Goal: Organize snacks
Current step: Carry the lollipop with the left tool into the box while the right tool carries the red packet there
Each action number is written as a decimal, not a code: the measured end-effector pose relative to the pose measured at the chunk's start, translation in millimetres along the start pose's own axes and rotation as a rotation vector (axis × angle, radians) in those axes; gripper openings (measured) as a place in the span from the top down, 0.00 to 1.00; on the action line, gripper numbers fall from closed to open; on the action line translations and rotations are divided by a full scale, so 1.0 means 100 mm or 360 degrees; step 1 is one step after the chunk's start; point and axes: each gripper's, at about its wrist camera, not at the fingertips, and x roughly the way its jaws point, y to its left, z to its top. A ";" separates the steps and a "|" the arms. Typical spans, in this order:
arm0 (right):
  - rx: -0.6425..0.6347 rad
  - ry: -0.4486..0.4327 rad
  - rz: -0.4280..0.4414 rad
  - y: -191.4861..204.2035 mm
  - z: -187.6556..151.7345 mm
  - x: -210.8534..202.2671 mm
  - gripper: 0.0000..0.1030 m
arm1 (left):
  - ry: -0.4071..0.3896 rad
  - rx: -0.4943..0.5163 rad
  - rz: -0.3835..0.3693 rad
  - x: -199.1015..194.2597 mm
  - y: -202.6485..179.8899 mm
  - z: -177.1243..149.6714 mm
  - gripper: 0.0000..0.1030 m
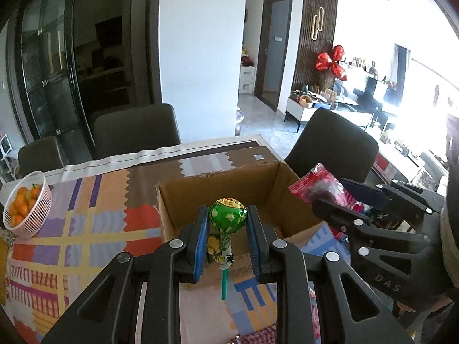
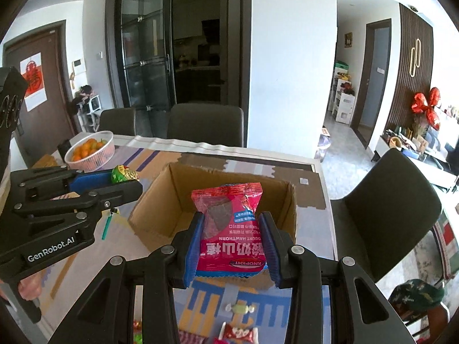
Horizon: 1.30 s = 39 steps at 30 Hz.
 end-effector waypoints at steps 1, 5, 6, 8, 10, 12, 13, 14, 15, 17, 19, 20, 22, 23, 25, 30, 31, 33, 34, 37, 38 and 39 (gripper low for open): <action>0.0003 0.0001 -0.0001 -0.02 0.03 0.02 0.61 | 0.0002 0.0002 0.0001 0.03 0.01 0.01 0.75; 0.0005 0.0011 -0.0014 -0.06 0.10 0.14 0.61 | 0.0012 -0.0003 0.0002 0.19 0.06 0.08 0.75; 0.0005 0.0017 -0.0016 -0.07 0.12 0.17 0.61 | 0.0010 -0.0002 0.0001 0.24 0.07 0.09 0.75; 0.0009 0.0026 -0.0020 -0.08 0.13 0.25 0.61 | 0.0018 -0.0006 -0.0003 0.34 0.11 0.10 0.75; 0.0011 0.0046 -0.0017 -0.10 0.13 0.34 0.61 | 0.0033 -0.0017 -0.0004 0.41 0.14 0.11 0.75; 0.0011 0.0062 -0.0012 -0.11 0.12 0.41 0.61 | 0.0046 -0.0025 0.0001 0.49 0.17 0.12 0.75; 0.0010 0.0069 -0.0015 -0.11 0.12 0.46 0.61 | 0.0053 -0.0031 0.0008 0.53 0.19 0.12 0.75; 0.0010 0.0075 -0.0018 -0.11 0.12 0.50 0.61 | 0.0062 -0.0036 0.0013 0.58 0.21 0.12 0.75; 0.0013 0.0082 -0.0022 -0.11 0.11 0.53 0.61 | 0.0068 -0.0044 0.0025 0.61 0.22 0.12 0.73; 0.0027 0.0098 -0.0029 -0.12 0.11 0.61 0.60 | 0.0073 -0.0042 0.0064 0.65 0.24 0.12 0.55; 0.0033 0.0092 -0.0076 -0.13 0.11 0.66 0.47 | 0.0059 -0.0030 0.0095 0.64 0.26 0.10 0.48; 0.0035 0.0094 -0.0101 -0.14 0.11 0.67 0.44 | 0.0058 -0.0022 0.0108 0.62 0.26 0.09 0.48; 0.0047 0.0106 -0.0129 -0.16 0.07 0.66 0.44 | 0.0059 -0.0010 0.0128 0.57 0.25 0.05 0.46; 0.0054 0.0112 -0.0131 -0.17 0.05 0.66 0.44 | 0.0053 -0.0006 0.0133 0.53 0.24 0.01 0.43; 0.0079 0.0118 -0.0125 -0.18 0.02 0.62 0.44 | 0.0041 0.0006 0.0139 0.45 0.21 -0.04 0.42; 0.0106 0.0066 -0.0116 -0.15 -0.10 0.39 0.44 | 0.0002 0.0015 0.0141 0.20 0.13 -0.17 0.38; 0.0106 0.0048 -0.0118 -0.14 -0.11 0.34 0.44 | -0.0010 0.0020 0.0142 0.14 0.12 -0.20 0.38; 0.0105 0.0011 -0.0129 -0.10 -0.16 0.21 0.44 | -0.0018 0.0018 0.0126 0.05 0.09 -0.24 0.34; 0.0106 0.0000 -0.0130 -0.09 -0.16 0.17 0.44 | -0.0025 0.0009 0.0110 0.00 0.09 -0.26 0.34; 0.0109 -0.0036 -0.0128 -0.06 -0.22 0.01 0.44 | -0.0039 -0.0008 0.0102 -0.14 0.05 -0.35 0.34; 0.0106 -0.0042 -0.0124 -0.05 -0.24 -0.03 0.44 | -0.0053 -0.0007 0.0102 -0.21 0.03 -0.40 0.34; 0.0101 -0.0050 -0.0118 -0.04 -0.26 -0.07 0.44 | -0.0059 -0.0004 0.0103 -0.25 0.02 -0.42 0.34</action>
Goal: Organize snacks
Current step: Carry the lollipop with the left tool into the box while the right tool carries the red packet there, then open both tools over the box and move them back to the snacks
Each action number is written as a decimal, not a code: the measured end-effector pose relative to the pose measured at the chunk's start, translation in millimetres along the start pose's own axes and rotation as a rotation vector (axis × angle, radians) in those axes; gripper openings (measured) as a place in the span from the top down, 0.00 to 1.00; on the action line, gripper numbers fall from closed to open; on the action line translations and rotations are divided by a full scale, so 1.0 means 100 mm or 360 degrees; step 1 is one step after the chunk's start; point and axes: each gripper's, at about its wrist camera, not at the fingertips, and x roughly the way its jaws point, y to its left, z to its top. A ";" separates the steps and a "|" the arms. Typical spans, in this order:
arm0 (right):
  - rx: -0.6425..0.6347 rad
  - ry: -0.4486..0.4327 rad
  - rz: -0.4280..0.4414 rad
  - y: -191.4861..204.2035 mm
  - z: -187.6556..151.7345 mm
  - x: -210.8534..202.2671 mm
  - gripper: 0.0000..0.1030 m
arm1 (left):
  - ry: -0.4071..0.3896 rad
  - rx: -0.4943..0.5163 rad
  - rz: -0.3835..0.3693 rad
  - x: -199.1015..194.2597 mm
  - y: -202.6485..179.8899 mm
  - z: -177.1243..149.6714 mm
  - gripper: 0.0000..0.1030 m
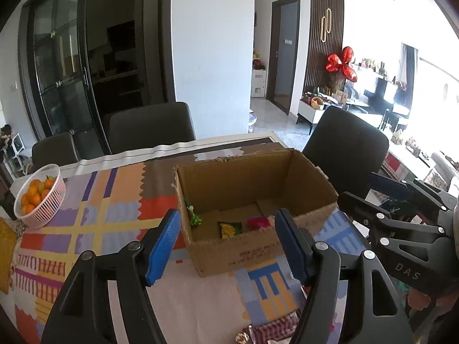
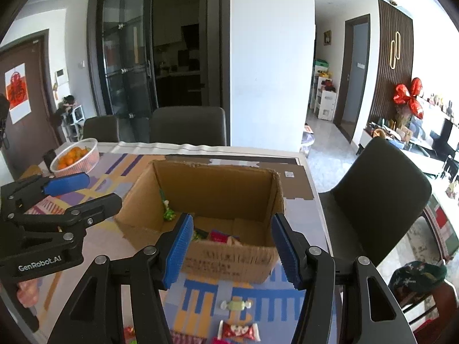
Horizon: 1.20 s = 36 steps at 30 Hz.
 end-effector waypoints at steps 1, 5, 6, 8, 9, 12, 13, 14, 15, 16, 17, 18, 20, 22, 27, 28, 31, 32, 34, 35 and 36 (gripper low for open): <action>-0.0001 -0.0008 -0.0001 0.01 -0.03 -0.05 0.44 | -0.0003 0.0003 0.0002 -0.03 -0.01 -0.02 0.34; 0.0002 -0.0028 0.0014 0.02 -0.16 -0.22 0.44 | -0.0018 0.0009 0.0005 -0.20 -0.05 -0.16 0.34; 0.0005 -0.0031 0.0015 0.03 -0.19 -0.25 0.44 | -0.0026 0.0009 0.0010 -0.25 -0.06 -0.20 0.34; 0.0012 -0.0033 0.0023 0.04 -0.26 -0.32 0.44 | -0.0033 0.0003 0.0014 -0.34 -0.08 -0.29 0.34; 0.0015 -0.0033 0.0026 0.04 -0.29 -0.35 0.44 | -0.0032 -0.0001 0.0011 -0.37 -0.08 -0.32 0.34; 0.0006 -0.0028 0.0032 0.08 -0.40 -0.44 0.44 | -0.0037 -0.0017 0.0017 -0.47 -0.09 -0.41 0.34; 0.0007 -0.0025 0.0038 0.09 -0.42 -0.46 0.44 | -0.0040 -0.0024 0.0019 -0.50 -0.10 -0.44 0.34; 0.0008 -0.0019 0.0048 0.10 -0.46 -0.48 0.44 | -0.0041 -0.0030 0.0015 -0.54 -0.10 -0.49 0.34; 0.0009 -0.0016 0.0055 0.11 -0.49 -0.51 0.44 | -0.0038 -0.0035 0.0012 -0.56 -0.11 -0.52 0.34; 0.0008 -0.0017 0.0058 0.12 -0.52 -0.52 0.44 | -0.0036 -0.0036 0.0013 -0.58 -0.12 -0.56 0.34; 0.0002 -0.0017 0.0058 0.13 -0.55 -0.54 0.44 | -0.0030 -0.0038 0.0016 -0.61 -0.12 -0.62 0.34; -0.0005 -0.0014 0.0059 0.15 -0.59 -0.56 0.44 | -0.0026 -0.0041 0.0017 -0.62 -0.13 -0.66 0.34; -0.0012 -0.0001 0.0064 0.17 -0.67 -0.60 0.44 | -0.0013 -0.0042 0.0010 -0.65 -0.14 -0.77 0.34; -0.0008 0.0011 0.0066 0.18 -0.75 -0.64 0.44 | 0.0000 -0.0040 -0.0003 -0.66 -0.14 -0.86 0.34; -0.0035 0.0029 0.0022 0.20 -0.92 -0.67 0.44 | 0.0035 -0.0065 -0.0033 -0.66 -0.17 -1.08 0.34; -0.0044 0.0037 0.0017 0.20 -0.96 -0.66 0.44 | 0.0048 -0.0076 -0.0039 -0.64 -0.17 -1.11 0.34; -0.0042 0.0073 0.0007 0.20 -1.05 -0.64 0.44 | 0.0077 -0.0083 -0.0032 -0.61 -0.18 -1.20 0.34; -0.0039 0.0087 0.0008 0.20 -1.08 -0.63 0.44 | 0.0093 -0.0080 -0.0033 -0.59 -0.18 -1.25 0.34; -0.0024 0.0113 0.0004 0.20 -1.15 -0.60 0.44 | 0.0116 -0.0078 -0.0033 -0.56 -0.18 -1.32 0.34; -0.0022 0.0124 -0.0002 0.20 -1.19 -0.59 0.44 | 0.0137 -0.0083 -0.0033 -0.53 -0.18 -1.36 0.34; -0.0021 0.0135 -0.0009 0.20 -1.22 -0.57 0.44 | 0.0158 -0.0087 -0.0034 -0.51 -0.18 -1.40 0.34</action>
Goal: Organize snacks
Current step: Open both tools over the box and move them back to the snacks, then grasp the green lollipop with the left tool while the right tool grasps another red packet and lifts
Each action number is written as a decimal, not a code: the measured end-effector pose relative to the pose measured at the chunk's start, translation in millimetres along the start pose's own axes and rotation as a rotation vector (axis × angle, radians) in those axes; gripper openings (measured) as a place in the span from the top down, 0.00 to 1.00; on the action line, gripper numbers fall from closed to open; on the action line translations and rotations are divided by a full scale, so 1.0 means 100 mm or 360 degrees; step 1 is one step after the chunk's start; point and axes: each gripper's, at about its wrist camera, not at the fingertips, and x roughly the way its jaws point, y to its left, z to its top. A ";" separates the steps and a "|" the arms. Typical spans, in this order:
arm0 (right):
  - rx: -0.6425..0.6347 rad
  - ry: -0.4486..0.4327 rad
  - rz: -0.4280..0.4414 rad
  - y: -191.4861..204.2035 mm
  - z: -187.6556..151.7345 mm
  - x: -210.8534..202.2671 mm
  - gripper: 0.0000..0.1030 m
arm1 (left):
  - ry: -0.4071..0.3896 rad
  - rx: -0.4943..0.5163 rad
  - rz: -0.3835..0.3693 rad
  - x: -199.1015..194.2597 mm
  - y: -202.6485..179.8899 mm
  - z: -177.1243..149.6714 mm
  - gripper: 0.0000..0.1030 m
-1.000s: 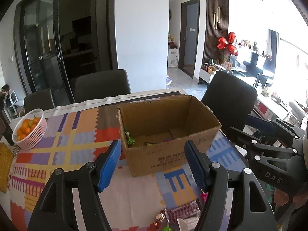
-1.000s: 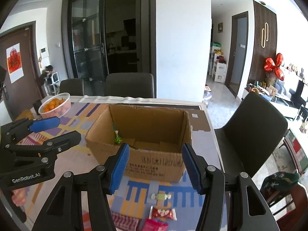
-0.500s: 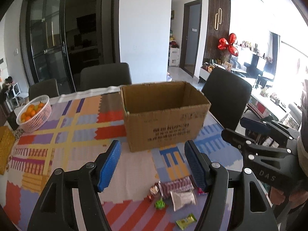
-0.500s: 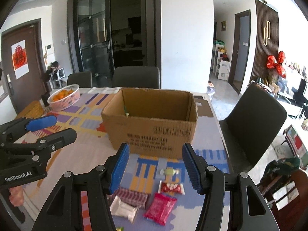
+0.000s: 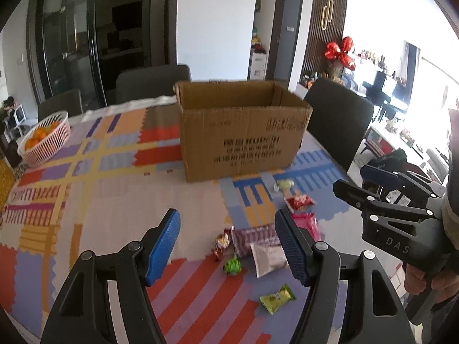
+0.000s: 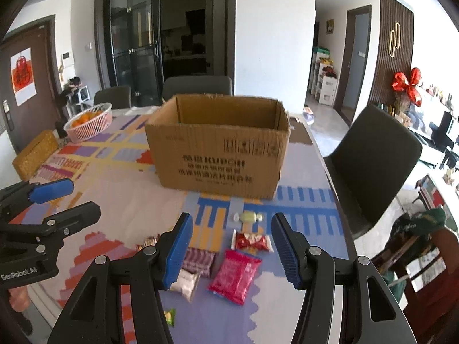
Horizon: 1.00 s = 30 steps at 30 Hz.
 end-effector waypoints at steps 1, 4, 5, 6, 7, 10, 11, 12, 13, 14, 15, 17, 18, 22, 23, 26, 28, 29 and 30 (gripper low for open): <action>0.0003 0.0012 0.0002 0.00 -0.04 0.02 0.44 | 0.0014 0.0000 0.0001 0.02 0.00 -0.03 0.34; 0.0013 0.0060 0.0000 0.01 -0.15 0.08 0.44 | 0.0069 0.0010 0.0004 0.11 0.00 -0.14 0.34; 0.0017 0.0075 -0.0003 0.01 -0.18 0.11 0.44 | 0.0090 0.0011 0.0007 0.15 0.01 -0.18 0.34; 0.0030 0.0096 -0.0004 0.00 -0.21 0.14 0.44 | 0.0110 0.0013 0.0007 0.18 0.01 -0.22 0.34; 0.0046 0.0116 0.0005 -0.01 -0.25 0.17 0.44 | 0.0126 0.0014 0.0010 0.21 0.02 -0.25 0.35; 0.0071 0.0170 -0.0007 -0.02 -0.36 0.26 0.44 | 0.0189 0.0016 0.0011 0.34 0.03 -0.35 0.35; 0.0077 0.0190 -0.0010 -0.02 -0.39 0.29 0.44 | 0.0209 0.0015 0.0009 0.38 0.04 -0.38 0.37; 0.0090 0.0215 -0.0010 -0.03 -0.43 0.33 0.44 | 0.0227 0.0012 -0.0006 0.42 0.04 -0.40 0.40; 0.0096 0.0229 -0.0010 -0.03 -0.46 0.36 0.44 | 0.0250 0.0007 -0.0020 0.46 0.05 -0.42 0.41; 0.0100 0.0244 -0.0014 -0.03 -0.49 0.39 0.44 | 0.0275 0.0001 -0.0030 0.51 0.06 -0.45 0.42; 0.0106 0.0267 -0.0020 -0.04 -0.52 0.43 0.44 | 0.0296 -0.0006 -0.0042 0.56 0.07 -0.47 0.44; 0.0115 0.0299 -0.0026 -0.05 -0.56 0.49 0.44 | 0.0329 -0.0014 -0.0065 0.62 0.07 -0.52 0.46; 0.0121 0.0318 -0.0033 -0.05 -0.58 0.52 0.44 | 0.0343 -0.0015 -0.0072 0.66 0.07 -0.54 0.48; 0.0147 0.0380 -0.0031 -0.09 -0.65 0.64 0.44 | 0.0394 -0.0012 -0.0089 0.78 0.06 -0.59 0.53; 0.0149 0.0389 -0.0029 -0.09 -0.67 0.67 0.44 | 0.0405 -0.0011 -0.0093 0.81 0.06 -0.60 0.53; 0.0162 0.0407 -0.0034 -0.12 -0.69 0.74 0.44 | 0.0421 0.0003 -0.0095 0.88 0.04 -0.60 0.55; 0.0176 0.0422 -0.0036 -0.14 -0.69 0.79 0.44 | 0.0437 0.0007 -0.0098 0.92 0.04 -0.61 0.57; 0.0182 0.0429 -0.0032 -0.15 -0.69 0.81 0.44 | 0.0446 0.0007 -0.0100 0.95 0.04 -0.61 0.58; 0.0187 0.0437 -0.0033 -0.16 -0.69 0.84 0.44 | 0.0450 0.0007 -0.0099 0.96 0.04 -0.61 0.58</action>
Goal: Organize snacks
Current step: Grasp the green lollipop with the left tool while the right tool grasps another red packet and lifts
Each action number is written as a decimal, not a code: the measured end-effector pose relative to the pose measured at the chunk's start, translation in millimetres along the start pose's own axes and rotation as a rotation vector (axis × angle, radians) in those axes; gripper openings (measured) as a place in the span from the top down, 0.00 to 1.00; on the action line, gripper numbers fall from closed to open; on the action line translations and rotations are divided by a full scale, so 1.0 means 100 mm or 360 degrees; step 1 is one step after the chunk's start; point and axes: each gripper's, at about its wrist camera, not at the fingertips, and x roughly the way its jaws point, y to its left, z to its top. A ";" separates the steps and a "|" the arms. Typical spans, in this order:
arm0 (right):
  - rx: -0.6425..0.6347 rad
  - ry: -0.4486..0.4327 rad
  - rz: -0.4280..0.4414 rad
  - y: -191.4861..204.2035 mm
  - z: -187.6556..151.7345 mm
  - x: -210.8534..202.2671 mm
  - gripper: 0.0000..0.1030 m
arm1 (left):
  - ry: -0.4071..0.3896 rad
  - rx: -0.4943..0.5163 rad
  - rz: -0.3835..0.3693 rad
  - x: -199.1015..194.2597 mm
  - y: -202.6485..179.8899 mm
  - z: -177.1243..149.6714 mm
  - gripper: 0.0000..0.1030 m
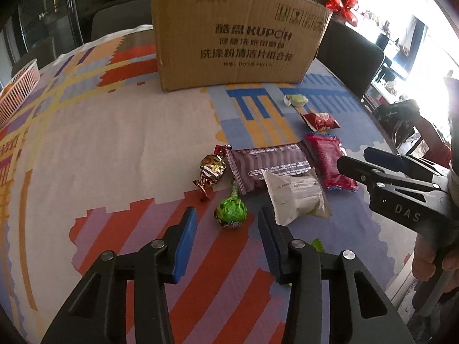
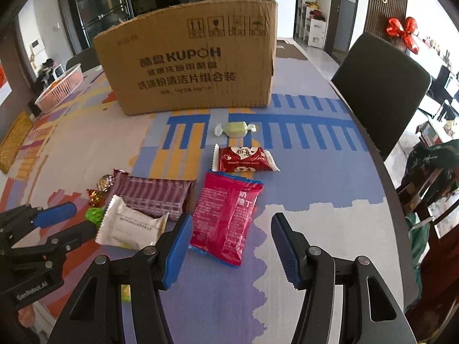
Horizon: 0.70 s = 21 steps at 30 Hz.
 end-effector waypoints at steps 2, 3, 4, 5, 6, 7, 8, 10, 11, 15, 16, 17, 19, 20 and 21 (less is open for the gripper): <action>0.0002 0.0016 0.0008 0.00 0.01 0.04 0.44 | 0.0012 0.0005 -0.0007 0.03 0.00 0.00 0.59; 0.0003 0.0023 0.0019 0.00 0.02 0.06 0.44 | 0.0016 0.0006 -0.0008 0.04 0.00 0.00 0.60; 0.0003 0.0031 0.0025 0.00 0.03 0.09 0.44 | 0.0020 0.0006 -0.0010 0.06 0.00 0.01 0.61; 0.0004 0.0040 0.0030 0.00 0.03 0.11 0.44 | 0.0022 0.0007 -0.0013 0.07 0.00 0.01 0.62; 0.0007 0.0049 0.0036 0.01 0.04 0.14 0.44 | 0.0026 0.0006 -0.0012 0.08 0.01 0.02 0.62; 0.0009 0.0057 0.0039 0.01 0.04 0.16 0.44 | 0.0028 0.0005 -0.0013 0.10 0.01 0.03 0.63; 0.0012 0.0064 0.0041 0.01 0.05 0.18 0.44 | 0.0029 0.0003 -0.0014 0.10 0.01 0.03 0.64; 0.0024 0.0078 0.0053 0.01 0.06 0.22 0.44 | 0.0035 -0.0002 -0.0021 0.13 0.01 0.05 0.66; 0.0029 0.0082 0.0057 0.01 0.07 0.23 0.44 | 0.0036 -0.0003 -0.0024 0.14 0.01 0.05 0.67; 0.0017 0.0083 0.0051 0.04 0.11 0.28 0.44 | 0.0046 -0.0014 -0.0044 0.18 0.01 0.07 0.71; 0.0018 0.0087 0.0051 0.04 0.12 0.29 0.44 | 0.0050 -0.0020 -0.0048 0.20 0.01 0.07 0.72; 0.0020 0.0093 0.0052 0.04 0.13 0.31 0.44 | 0.0054 -0.0024 -0.0050 0.21 0.01 0.07 0.73; 0.0028 0.0096 0.0039 0.04 0.14 0.34 0.44 | 0.0048 -0.0024 -0.0042 0.21 0.01 0.08 0.75; 0.0032 0.0104 0.0029 0.03 0.15 0.36 0.44 | 0.0046 -0.0024 -0.0041 0.21 0.01 0.08 0.75; 0.0033 0.0114 0.0018 0.02 0.15 0.39 0.44 | 0.0045 -0.0027 -0.0042 0.21 0.01 0.08 0.75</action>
